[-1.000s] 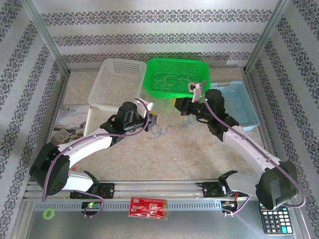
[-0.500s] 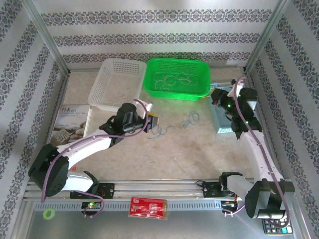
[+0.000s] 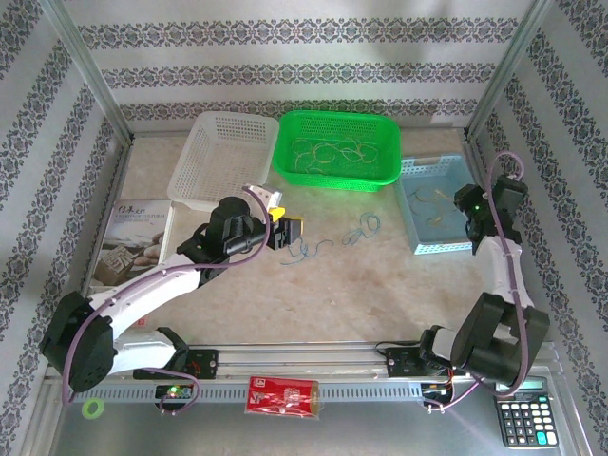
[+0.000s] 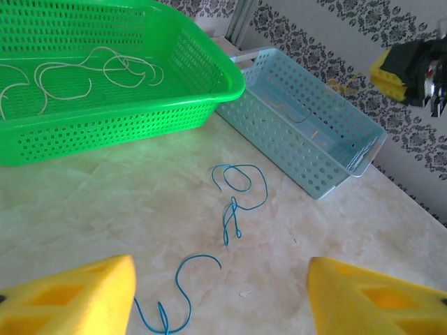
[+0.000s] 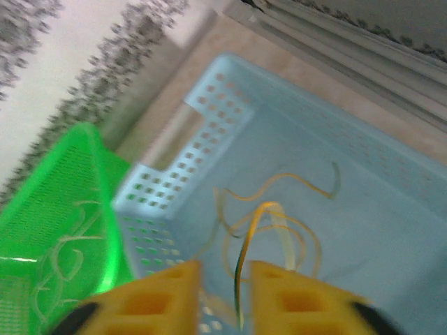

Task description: Untangle the cables

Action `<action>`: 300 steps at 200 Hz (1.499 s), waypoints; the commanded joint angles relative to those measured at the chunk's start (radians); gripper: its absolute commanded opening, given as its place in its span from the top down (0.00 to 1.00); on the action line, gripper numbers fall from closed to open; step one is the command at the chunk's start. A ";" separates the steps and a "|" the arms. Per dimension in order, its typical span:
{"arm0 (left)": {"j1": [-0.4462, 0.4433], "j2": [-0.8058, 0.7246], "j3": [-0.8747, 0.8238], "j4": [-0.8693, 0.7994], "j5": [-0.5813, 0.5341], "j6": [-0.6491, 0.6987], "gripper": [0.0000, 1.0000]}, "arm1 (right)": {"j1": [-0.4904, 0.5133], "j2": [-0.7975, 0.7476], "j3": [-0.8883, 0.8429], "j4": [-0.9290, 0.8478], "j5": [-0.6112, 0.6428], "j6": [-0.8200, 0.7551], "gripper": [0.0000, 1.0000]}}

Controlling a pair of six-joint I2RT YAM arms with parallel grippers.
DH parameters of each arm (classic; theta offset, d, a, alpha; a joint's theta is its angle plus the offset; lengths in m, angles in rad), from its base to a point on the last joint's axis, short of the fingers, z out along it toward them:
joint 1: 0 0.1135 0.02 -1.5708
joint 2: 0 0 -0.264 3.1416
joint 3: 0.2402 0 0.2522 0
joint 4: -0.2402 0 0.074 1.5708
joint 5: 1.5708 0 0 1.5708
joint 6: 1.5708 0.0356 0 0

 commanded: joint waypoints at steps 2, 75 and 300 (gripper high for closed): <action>-0.006 -0.019 -0.002 0.022 -0.023 -0.034 0.30 | -0.006 0.049 0.029 -0.015 -0.016 0.016 0.55; -0.005 -0.041 -0.010 0.019 -0.045 -0.076 0.13 | 0.090 0.004 0.015 -0.010 -0.065 0.017 0.34; -0.006 -0.024 -0.093 -0.139 -0.203 -0.237 0.00 | 0.942 0.246 -0.092 0.135 0.114 0.049 0.43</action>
